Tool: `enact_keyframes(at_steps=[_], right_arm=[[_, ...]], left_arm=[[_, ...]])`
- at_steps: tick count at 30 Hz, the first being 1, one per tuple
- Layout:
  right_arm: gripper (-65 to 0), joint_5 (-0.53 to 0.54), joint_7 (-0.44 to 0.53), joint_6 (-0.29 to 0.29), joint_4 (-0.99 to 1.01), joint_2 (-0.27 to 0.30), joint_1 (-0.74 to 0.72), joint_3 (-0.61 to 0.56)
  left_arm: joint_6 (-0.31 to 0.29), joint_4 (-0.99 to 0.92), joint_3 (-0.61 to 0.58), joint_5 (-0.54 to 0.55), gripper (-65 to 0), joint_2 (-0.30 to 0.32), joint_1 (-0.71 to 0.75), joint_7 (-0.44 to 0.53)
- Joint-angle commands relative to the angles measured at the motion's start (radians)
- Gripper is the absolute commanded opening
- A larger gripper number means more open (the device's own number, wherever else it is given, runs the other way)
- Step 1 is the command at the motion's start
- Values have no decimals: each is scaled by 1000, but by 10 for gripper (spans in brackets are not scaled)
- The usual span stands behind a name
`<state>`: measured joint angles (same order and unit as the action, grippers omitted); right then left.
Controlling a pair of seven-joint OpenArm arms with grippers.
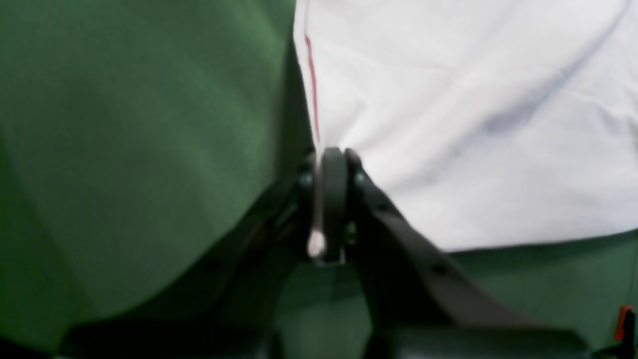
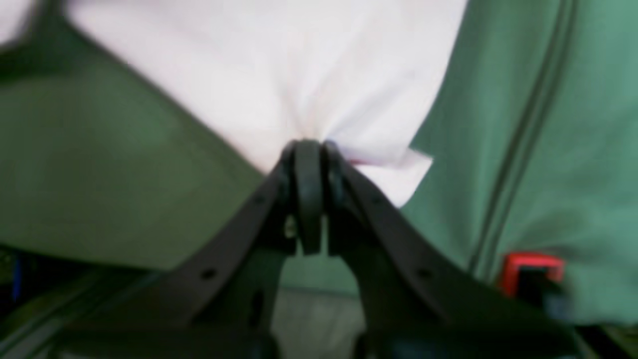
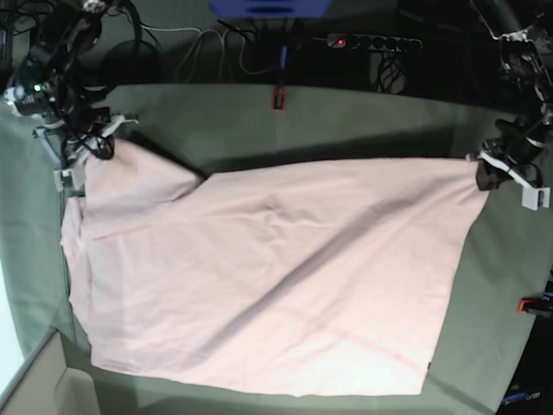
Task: Layout the t-shirt on the table in an organized manner, then fold the t-shirt properly
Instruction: 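Lift the grasped shirt edge with the right gripper and pull it outward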
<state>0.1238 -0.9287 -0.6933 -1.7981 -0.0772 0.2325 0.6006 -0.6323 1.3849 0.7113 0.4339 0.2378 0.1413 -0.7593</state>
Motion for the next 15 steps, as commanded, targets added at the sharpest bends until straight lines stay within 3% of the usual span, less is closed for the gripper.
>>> enact_keyframes(at_steps=[1, 4, 10, 15], right_arm=[[-650, 6, 6, -5, -52, -17, 18, 2], [-650, 6, 6, -5, -141, -74, 78, 2], [-650, 23, 6, -5, -185, -80, 172, 2], [-650, 188, 6, -5, -188, -80, 285, 2]], left_arm=[[-5, 21, 5, 15, -644, 18, -6, 21], [-5, 23, 6, 15, -644, 18, -7, 21], [-5, 23, 6, 15, -644, 19, -6, 21], [-5, 23, 6, 15, -644, 19, -4, 21]])
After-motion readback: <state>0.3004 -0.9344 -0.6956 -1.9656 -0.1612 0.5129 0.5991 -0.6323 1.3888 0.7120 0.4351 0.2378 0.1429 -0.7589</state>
